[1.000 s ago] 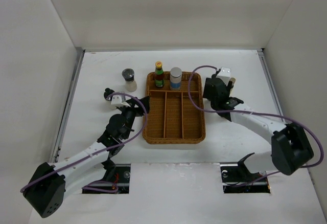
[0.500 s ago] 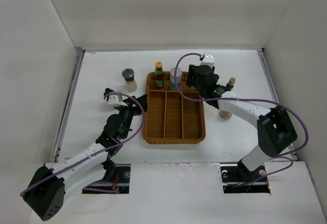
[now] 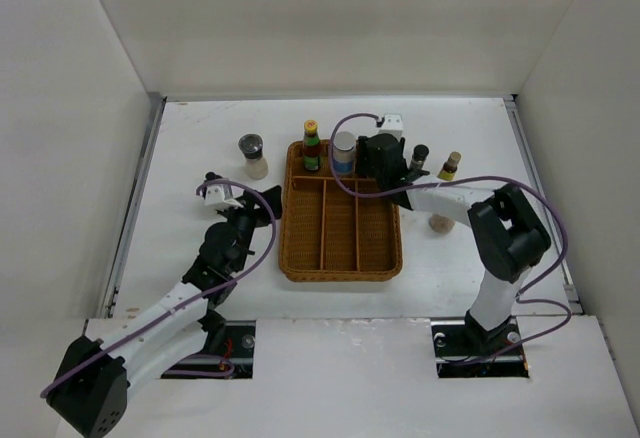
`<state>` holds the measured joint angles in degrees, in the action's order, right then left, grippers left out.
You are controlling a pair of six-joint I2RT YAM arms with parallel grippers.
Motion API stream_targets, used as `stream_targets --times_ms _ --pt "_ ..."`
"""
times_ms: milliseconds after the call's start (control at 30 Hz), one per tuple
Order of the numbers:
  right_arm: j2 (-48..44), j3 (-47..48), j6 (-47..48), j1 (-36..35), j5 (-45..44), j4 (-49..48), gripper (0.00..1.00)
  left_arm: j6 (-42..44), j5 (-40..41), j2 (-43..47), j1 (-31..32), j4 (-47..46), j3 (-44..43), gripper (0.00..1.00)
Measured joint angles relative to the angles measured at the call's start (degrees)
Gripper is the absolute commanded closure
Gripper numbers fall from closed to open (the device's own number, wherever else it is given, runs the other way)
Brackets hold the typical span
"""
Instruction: Organize the condiment bottles
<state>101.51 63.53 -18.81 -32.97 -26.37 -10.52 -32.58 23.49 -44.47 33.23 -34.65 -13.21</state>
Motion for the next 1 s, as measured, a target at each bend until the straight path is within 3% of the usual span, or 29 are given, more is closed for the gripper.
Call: stream_targets --times_ms 67,233,400,600,667,733,767,800,867,1000 --pt "1.33 0.04 0.02 0.04 -0.26 0.02 0.37 -0.07 0.11 0.48 -0.22 1.64 -0.04 0.36" --pt "1.99 1.22 0.72 0.04 -1.31 0.52 0.07 -0.72 2.54 1.64 -0.09 7.52 -2.45 0.32" --pt "-1.55 2.93 0.15 0.04 -1.97 2.67 0.03 -1.75 6.71 -0.92 1.07 16.11 -11.8 0.29" --pt "-14.8 -1.88 -2.45 -0.04 -2.6 3.37 0.12 -2.36 9.64 -6.54 -0.74 27.06 -25.09 0.28" --pt "-19.3 -5.18 -3.67 -0.22 -2.73 3.08 0.31 -2.34 9.99 -9.92 -2.51 29.94 -29.07 0.26" --pt "-22.99 -8.87 -4.81 -1.01 -3.04 2.8 0.66 -2.32 9.55 -14.53 -4.98 32.52 -32.7 0.26" --pt "-24.55 -10.67 -5.2 -1.57 -3.19 2.86 0.75 -2.29 9.07 -16.79 -6.25 33.31 -33.94 0.26" --pt "-26.21 -12.76 -5.97 -2.34 -3.19 2.75 0.77 -2.27 8.28 -19.34 -7.61 34.21 -35.08 0.26" --pt "-29.77 -16.9 -7.04 -3.96 -3.26 2.73 0.75 -1.92 6.47 -24.57 -9.84 36.04 -36.92 0.26" --pt "-38.25 -25.11 -8.31 -7.15 -3.17 0.61 0.44 -0.37 4.0 -32.63 -11.89 39.41 -39.98 0.22"
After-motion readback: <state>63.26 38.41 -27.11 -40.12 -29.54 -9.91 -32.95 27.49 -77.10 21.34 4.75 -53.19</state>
